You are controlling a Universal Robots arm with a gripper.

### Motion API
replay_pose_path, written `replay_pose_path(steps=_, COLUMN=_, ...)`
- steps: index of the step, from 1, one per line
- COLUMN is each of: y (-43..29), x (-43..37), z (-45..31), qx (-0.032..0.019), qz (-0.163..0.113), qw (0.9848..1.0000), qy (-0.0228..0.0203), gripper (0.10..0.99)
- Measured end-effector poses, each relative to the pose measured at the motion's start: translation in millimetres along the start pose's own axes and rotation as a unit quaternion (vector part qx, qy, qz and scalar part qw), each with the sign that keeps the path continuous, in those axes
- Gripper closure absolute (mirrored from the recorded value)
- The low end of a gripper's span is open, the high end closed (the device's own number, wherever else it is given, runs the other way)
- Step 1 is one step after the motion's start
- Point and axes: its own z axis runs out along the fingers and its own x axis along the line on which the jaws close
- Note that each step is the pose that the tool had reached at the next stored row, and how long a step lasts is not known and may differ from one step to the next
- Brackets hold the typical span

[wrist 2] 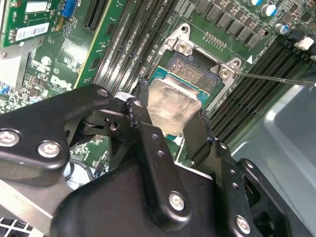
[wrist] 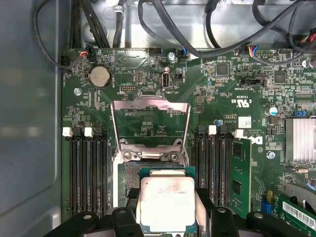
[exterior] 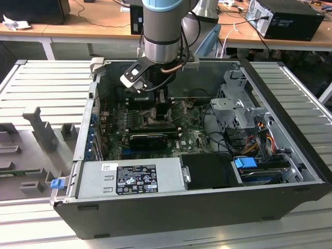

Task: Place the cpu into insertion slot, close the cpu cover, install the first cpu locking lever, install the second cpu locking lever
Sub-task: 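Place the cpu into insertion slot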

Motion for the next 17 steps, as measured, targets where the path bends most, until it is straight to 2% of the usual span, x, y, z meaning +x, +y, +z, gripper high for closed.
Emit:
replay_pose_path(steps=3, y=-3.0, x=0.2, z=2.0, qx=0.0000, qz=0.000, qw=1.0000, qy=0.0001, gripper=0.561)
replay_pose_path(steps=7, y=-3.6, x=2.8, z=10.1, qx=0.0000, qz=0.000, qw=1.0000, qy=0.0001, gripper=0.561)
replay_pose_path(steps=10, y=-3.7, x=3.5, z=13.8, qx=0.0000, qz=0.000, qw=1.0000, qy=0.0026, gripper=0.561)
replay_pose_path(steps=12, y=-4.4, x=4.1, z=16.3, qx=0.0001, qz=0.000, qw=1.0000, qy=0.0064, gripper=0.561)
replay_pose_path(steps=17, y=-5.0, x=5.3, z=22.0, qx=0.0000, qz=0.000, qw=1.0000, qy=0.0070, gripper=0.561)
